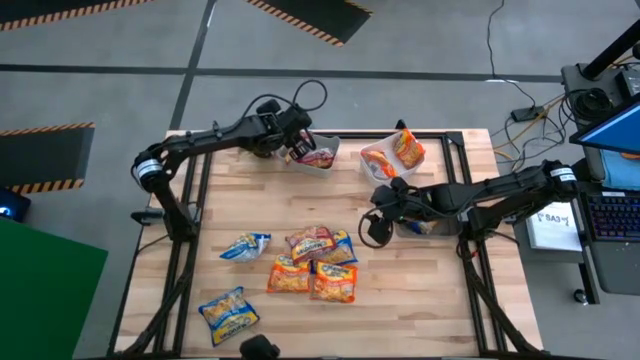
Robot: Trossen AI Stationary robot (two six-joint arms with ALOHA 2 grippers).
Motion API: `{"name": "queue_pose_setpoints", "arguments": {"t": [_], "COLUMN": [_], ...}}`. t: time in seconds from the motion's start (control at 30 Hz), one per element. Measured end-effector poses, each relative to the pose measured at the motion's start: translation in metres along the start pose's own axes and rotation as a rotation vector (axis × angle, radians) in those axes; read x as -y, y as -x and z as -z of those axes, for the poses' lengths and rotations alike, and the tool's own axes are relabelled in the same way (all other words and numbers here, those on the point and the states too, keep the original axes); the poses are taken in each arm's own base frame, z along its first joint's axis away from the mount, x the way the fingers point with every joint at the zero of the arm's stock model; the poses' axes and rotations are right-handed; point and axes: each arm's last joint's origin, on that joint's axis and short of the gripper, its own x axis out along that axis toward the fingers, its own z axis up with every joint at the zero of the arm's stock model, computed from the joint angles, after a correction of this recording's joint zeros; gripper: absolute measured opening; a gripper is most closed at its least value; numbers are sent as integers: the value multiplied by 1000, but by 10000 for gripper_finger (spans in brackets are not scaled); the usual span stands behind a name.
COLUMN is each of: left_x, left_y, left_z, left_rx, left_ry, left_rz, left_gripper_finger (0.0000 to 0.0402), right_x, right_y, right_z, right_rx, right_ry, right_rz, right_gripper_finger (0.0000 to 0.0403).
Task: Sort Maruchan noodles
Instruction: Put the blue noodle pack into the black bin
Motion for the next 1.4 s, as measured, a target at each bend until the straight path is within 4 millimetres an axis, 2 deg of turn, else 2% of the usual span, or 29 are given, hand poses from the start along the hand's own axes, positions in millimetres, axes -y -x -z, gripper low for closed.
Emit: {"name": "queue_pose_setpoints", "arguments": {"t": [0.27, 0.47, 0.63, 0.83, 0.97, 1.1, 1.27, 1.4], "left_x": [11, 24, 28, 37, 52, 69, 93, 106], "left_y": [6, 21, 45, 86, 111, 128, 137, 137], "left_z": [1, 6, 9, 19, 37, 63, 98, 119], "left_rx": [-3, -25, 0, 104, 186, 234, 258, 195], "left_ry": [-34, -105, -111, -110, -144, -208, -291, -281], "left_rz": [21, 54, 78, 202, 323, 471, 572, 602], "left_gripper_finger": [128, 128, 128, 128, 128, 128, 128, 128], "right_x": [-1, -5, -7, -14, -18, -22, -26, -27], "right_y": [-3, -2, -1, 2, 3, 5, 6, 5], "right_z": [8, 10, 12, 15, 17, 17, 16, 15], "right_rx": [-23, -26, -48, -58, -59, -46, -16, -13], "right_ry": [-37, -37, -78, -61, -66, -70, -61, -62], "right_rz": [-3, -17, -57, -89, -98, -116, -145, -150], "right_gripper_finger": [233, 233, 233, 233, 233, 233, 233, 233]}}
